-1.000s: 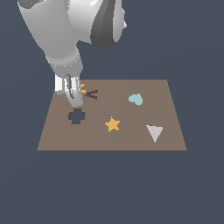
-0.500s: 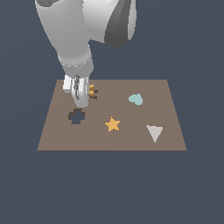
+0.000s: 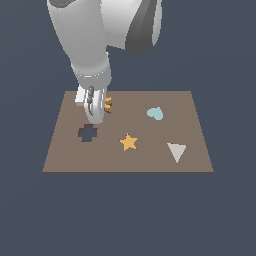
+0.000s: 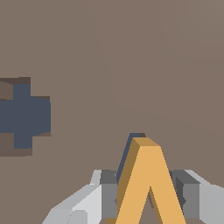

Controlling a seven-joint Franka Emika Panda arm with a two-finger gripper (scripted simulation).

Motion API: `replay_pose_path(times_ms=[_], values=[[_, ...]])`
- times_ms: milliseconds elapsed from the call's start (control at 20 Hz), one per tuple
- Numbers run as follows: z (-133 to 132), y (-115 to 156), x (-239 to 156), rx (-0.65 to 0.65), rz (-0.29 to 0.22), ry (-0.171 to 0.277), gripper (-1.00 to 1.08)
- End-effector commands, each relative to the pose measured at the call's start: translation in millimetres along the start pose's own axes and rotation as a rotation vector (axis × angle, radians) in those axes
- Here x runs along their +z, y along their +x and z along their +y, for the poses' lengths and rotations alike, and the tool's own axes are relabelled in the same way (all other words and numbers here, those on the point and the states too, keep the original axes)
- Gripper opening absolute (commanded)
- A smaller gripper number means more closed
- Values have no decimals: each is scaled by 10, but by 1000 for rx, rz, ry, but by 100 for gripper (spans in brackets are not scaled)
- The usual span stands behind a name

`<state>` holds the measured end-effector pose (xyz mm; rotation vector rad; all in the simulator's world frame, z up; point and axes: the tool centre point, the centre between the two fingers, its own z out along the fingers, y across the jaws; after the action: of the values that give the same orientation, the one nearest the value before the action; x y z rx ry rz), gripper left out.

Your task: Insert a designated object into the corresponding slot on a board.

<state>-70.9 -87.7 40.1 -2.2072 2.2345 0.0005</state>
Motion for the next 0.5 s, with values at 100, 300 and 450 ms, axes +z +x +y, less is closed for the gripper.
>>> replay_pose_path(times_ms=[100, 300, 450], values=[[0, 0, 16, 1, 0, 0, -100], [0, 0, 95, 4, 1, -1, -100], [0, -1, 99, 4, 1, -1, 100]])
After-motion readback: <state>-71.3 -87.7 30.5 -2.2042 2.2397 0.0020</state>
